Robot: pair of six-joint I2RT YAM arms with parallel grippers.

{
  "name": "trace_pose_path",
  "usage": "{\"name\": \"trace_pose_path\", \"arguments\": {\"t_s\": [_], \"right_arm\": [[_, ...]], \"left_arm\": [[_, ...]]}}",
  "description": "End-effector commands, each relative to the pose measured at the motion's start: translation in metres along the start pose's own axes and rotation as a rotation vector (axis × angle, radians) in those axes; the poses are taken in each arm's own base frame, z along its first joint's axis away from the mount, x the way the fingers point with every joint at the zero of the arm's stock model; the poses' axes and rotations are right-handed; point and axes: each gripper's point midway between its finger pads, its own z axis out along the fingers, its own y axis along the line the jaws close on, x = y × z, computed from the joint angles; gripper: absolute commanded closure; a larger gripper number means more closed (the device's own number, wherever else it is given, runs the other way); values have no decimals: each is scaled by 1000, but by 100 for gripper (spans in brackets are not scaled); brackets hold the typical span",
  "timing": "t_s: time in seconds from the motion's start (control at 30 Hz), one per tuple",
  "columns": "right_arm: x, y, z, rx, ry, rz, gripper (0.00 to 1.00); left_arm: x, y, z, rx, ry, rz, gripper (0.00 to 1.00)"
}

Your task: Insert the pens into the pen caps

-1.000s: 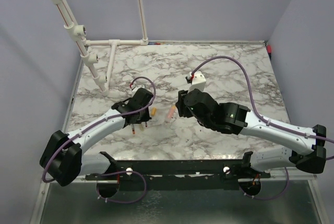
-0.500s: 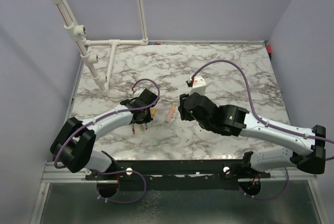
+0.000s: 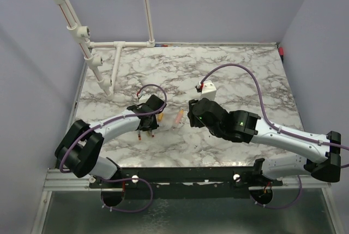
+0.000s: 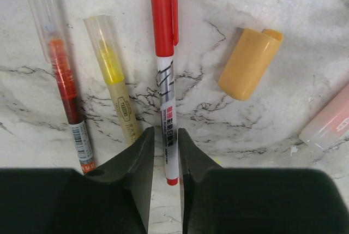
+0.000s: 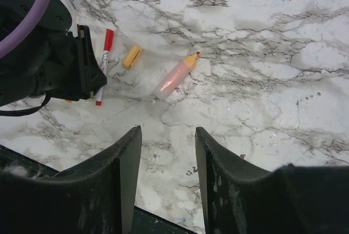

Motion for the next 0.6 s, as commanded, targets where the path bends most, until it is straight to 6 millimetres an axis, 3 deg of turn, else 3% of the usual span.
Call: {"name": "trace_pose_path", "arguments": {"t_s": [0.0,0.2,0.57], "right_arm": [[5,-4,1,19,9,-4,52],[5,-3,5,25,7,-14,50],[-3,-4,1,29,-6,-17,45]], "left_arm": [[-2,11,3,-36,-29,-19,75],[-10,15,-6,-28,-64,-30,72],[-54,-24,-65,189,-157,62,55]]}}
